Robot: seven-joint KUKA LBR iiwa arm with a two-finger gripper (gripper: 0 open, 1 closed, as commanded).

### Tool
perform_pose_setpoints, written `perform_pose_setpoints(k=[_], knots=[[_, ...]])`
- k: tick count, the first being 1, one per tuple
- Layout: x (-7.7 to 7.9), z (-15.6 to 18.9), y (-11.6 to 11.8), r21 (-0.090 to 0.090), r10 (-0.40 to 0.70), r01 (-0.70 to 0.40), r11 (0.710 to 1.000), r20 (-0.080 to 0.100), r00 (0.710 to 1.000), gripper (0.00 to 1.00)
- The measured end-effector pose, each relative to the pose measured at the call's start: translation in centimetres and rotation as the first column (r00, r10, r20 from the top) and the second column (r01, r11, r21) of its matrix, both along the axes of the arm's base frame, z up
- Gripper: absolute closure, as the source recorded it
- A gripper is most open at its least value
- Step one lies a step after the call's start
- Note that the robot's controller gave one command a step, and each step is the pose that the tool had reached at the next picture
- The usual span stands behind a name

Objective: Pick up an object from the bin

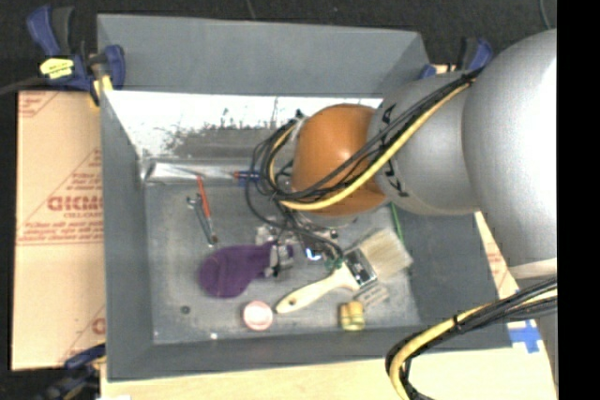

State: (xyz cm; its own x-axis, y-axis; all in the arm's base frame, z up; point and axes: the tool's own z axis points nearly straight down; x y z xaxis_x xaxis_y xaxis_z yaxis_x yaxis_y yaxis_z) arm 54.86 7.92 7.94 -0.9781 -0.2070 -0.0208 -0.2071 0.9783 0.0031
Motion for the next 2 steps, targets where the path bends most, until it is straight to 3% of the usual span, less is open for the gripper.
perform_pose_setpoints(k=[2], knots=[[-0.7, 9.6, 1.0, 0.000, 0.008, -0.008, 1.000, 0.000, 1.000, 1.00]])
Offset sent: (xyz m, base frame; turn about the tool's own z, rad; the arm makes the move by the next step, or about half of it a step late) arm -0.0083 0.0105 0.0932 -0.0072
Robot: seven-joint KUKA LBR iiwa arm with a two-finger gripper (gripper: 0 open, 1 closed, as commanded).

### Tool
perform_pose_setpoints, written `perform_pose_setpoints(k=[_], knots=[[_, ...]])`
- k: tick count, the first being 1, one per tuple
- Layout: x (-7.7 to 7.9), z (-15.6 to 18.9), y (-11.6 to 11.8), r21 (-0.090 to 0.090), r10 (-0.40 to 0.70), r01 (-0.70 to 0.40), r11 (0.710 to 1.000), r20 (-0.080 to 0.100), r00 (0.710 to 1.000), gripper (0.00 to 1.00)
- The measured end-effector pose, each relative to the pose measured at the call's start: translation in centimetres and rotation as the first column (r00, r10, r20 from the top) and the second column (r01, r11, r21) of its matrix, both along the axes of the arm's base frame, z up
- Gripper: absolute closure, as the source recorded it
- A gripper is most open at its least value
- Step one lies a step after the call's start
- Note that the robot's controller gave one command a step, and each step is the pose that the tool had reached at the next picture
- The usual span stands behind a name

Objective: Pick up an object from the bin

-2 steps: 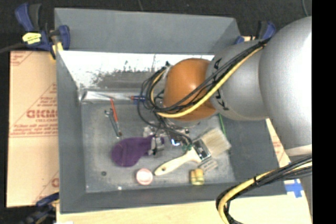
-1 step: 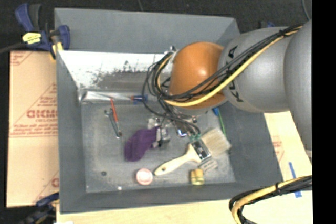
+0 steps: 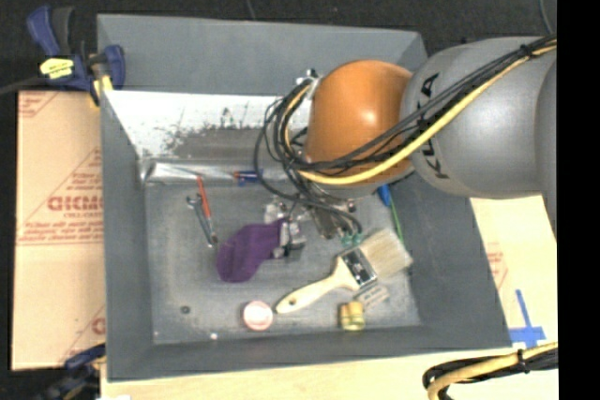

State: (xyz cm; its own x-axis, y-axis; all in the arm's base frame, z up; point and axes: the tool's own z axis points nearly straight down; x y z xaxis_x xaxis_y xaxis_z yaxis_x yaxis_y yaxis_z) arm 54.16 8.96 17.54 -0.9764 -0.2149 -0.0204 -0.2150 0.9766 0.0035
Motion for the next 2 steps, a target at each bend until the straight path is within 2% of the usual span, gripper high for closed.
perform_pose_setpoints(k=[1, 2], knots=[[0.2, 1.4, 0.1, -0.003, 0.031, -0.031, 1.000, 0.004, 1.000, 1.00], [-0.3, 3.6, 1.6, 0.000, 0.027, -0.027, 1.000, 0.004, 1.000, 1.00]])
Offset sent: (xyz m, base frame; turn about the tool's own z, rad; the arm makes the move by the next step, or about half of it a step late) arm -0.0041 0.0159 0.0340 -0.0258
